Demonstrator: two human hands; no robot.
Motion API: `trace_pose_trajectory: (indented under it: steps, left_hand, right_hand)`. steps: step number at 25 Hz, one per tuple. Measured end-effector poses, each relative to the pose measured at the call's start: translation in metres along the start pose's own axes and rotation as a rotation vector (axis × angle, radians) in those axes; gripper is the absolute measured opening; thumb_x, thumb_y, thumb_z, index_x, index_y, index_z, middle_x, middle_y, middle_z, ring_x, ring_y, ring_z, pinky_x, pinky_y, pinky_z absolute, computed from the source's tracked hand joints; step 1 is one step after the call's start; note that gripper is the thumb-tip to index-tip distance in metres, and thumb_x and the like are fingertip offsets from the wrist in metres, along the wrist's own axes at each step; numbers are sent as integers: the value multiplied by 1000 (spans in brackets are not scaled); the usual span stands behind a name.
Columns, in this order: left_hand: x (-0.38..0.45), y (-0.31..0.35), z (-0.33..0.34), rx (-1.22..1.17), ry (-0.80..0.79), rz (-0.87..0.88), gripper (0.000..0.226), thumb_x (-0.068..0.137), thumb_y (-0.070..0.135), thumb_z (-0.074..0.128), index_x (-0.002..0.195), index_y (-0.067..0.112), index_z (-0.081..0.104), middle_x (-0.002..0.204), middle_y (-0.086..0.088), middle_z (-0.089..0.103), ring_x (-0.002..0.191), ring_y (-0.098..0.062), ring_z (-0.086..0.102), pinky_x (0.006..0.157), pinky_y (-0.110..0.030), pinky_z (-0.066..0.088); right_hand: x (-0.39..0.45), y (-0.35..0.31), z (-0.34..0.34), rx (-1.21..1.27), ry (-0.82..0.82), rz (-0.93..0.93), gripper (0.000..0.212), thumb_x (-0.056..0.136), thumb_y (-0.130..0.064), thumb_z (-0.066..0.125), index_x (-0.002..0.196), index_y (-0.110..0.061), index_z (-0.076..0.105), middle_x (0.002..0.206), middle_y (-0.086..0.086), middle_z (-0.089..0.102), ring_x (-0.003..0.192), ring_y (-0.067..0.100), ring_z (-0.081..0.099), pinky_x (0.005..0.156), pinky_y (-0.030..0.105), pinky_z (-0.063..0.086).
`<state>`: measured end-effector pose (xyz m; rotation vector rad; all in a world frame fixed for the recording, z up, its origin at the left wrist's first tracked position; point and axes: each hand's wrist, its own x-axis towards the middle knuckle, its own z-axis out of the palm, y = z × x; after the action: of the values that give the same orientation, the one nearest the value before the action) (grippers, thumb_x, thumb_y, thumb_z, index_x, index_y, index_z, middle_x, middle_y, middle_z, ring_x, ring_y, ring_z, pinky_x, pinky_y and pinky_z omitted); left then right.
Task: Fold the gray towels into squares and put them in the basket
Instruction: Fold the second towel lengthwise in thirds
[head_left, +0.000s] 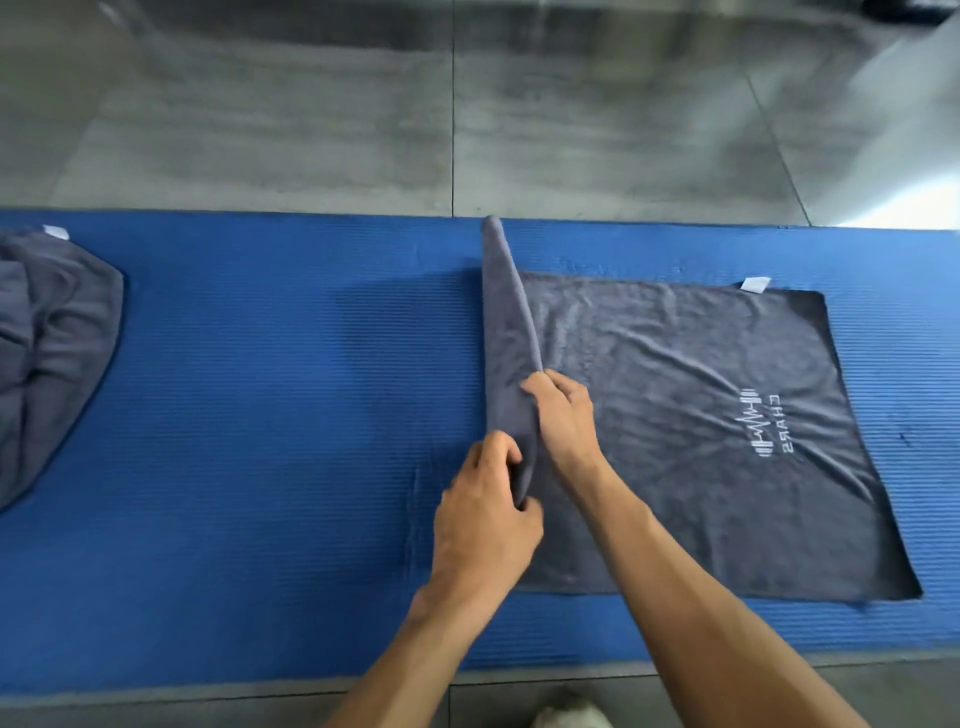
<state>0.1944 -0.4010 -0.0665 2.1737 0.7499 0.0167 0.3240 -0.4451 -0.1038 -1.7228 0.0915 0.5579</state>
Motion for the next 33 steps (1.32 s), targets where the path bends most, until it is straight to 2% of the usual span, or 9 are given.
trace_pose_trajectory:
  steps: [5,9,13,18,22,26,28,30,33]
  left_hand:
    - [-6,20,31,-66,-177,49,26,88,35,60,109,30,46,100,14,55,93,-14,59,76,-29,46]
    - [-10,-8,34,-23,-91,-103,25,93,36,54,115,26,48,108,7,59,102,-16,57,84,-31,46]
    - [-11,-33,33,32,-225,-305,37,91,35,57,123,25,44,114,3,57,101,-20,58,85,-34,48]
    - [-12,-25,41,-183,-255,-562,23,83,34,64,98,23,50,95,6,60,85,-15,59,69,-31,48]
    - [-10,-23,44,-359,-140,-550,12,80,21,63,79,16,52,76,4,59,67,-13,53,59,-28,42]
    - [-11,-33,38,-484,-78,-559,19,82,16,61,89,23,45,87,-2,61,73,-17,57,64,-33,47]
    - [-14,-44,30,-384,-51,-513,23,82,17,60,92,27,42,91,-2,60,80,-21,59,72,-41,52]
    - [-19,-61,23,16,15,-266,32,81,17,63,105,27,44,108,0,57,94,-22,57,79,-41,52]
    - [-16,-74,29,474,46,293,49,89,24,59,137,15,47,148,-8,41,134,-28,41,104,-43,44]
  right_hand:
    - [4,17,-46,-105,76,185,26,86,-23,60,64,-13,50,64,0,54,63,19,48,61,32,41]
    - [-22,35,-71,-282,102,314,22,85,-30,69,91,-9,67,86,0,67,77,13,59,66,27,45]
    - [-67,55,-89,-280,94,408,17,82,-22,74,88,-7,67,84,4,69,78,18,62,65,31,50]
    - [-96,67,-102,-160,-64,554,10,89,-14,71,97,-9,69,102,9,71,96,24,67,68,42,62]
    - [-92,70,-104,-175,-98,533,12,89,-16,71,98,-7,70,104,12,72,96,25,69,67,40,62]
    - [-100,70,-91,-153,-156,547,14,92,-20,68,104,-13,71,104,8,74,94,22,69,60,34,58]
    - [-108,63,-78,-275,-245,593,18,93,-28,66,100,-12,69,92,9,76,75,22,71,54,32,55]
    - [-114,60,-72,-762,-292,442,32,93,-42,59,83,-12,65,75,7,73,60,23,65,51,30,47]
    - [-115,55,-63,-1207,10,-251,28,94,-37,47,73,-18,50,70,1,65,67,25,62,53,32,40]
